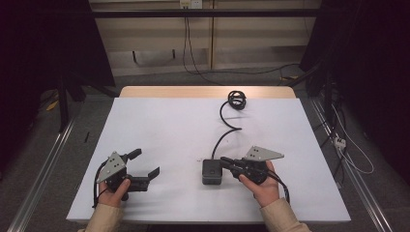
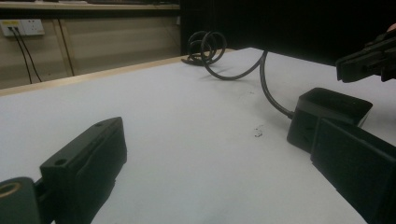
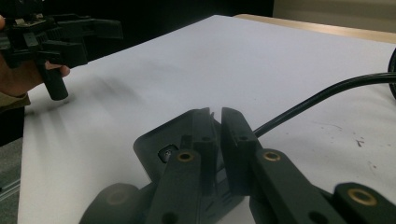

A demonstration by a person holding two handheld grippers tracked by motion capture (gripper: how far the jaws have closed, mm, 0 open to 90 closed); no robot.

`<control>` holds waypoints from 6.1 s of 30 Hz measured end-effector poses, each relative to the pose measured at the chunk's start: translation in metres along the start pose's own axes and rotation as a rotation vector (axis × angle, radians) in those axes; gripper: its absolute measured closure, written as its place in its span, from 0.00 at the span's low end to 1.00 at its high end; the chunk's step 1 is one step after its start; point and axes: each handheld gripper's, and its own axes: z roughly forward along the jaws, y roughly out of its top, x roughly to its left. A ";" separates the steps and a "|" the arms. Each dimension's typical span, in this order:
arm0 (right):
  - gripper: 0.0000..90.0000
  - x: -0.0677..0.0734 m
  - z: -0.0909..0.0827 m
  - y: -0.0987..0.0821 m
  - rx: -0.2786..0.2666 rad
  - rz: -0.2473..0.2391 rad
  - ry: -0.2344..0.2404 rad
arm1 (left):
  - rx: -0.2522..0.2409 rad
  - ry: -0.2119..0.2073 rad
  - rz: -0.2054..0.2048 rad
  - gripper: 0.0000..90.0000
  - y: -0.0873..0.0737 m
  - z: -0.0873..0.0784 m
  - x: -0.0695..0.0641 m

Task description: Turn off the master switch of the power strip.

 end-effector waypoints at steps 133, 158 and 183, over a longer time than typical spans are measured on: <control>1.00 0.016 0.018 0.001 0.117 -0.013 0.091 | 0.003 -0.002 -0.004 0.04 -0.001 0.001 -0.001; 1.00 0.015 0.017 0.000 0.108 -0.003 0.099 | -0.001 -0.002 0.001 0.04 0.000 0.000 0.000; 1.00 0.011 0.014 0.001 0.083 0.026 0.080 | 0.000 0.000 0.000 0.04 0.000 0.000 0.000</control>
